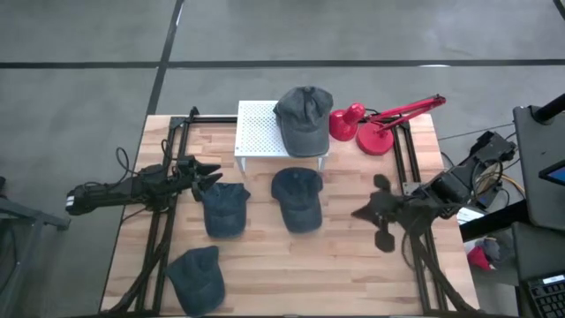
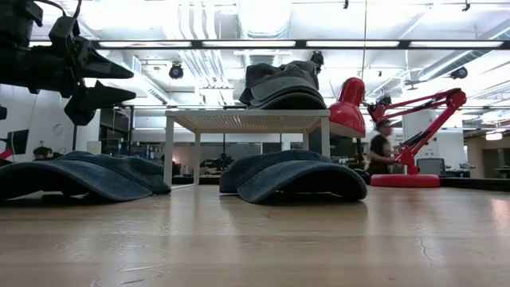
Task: Pick & Place hat
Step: Put the middle blue cap on the shelf
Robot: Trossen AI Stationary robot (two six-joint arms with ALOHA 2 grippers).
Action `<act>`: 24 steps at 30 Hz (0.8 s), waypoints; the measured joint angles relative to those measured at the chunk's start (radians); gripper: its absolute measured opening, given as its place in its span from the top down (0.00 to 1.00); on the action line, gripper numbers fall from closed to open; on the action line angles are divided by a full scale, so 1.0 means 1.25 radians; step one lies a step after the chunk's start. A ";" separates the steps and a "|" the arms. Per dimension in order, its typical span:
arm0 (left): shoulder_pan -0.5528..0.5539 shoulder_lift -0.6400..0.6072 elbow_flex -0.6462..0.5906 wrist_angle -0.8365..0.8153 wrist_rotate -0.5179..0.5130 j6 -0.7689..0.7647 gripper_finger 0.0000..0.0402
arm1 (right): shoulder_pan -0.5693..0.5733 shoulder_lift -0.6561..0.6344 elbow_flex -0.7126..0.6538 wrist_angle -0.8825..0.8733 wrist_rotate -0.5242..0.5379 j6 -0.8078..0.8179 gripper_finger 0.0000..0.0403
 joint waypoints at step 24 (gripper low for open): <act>0.000 0.000 0.000 0.000 0.000 0.000 0.45 | -0.240 -0.328 -0.368 0.360 -0.187 -0.204 0.98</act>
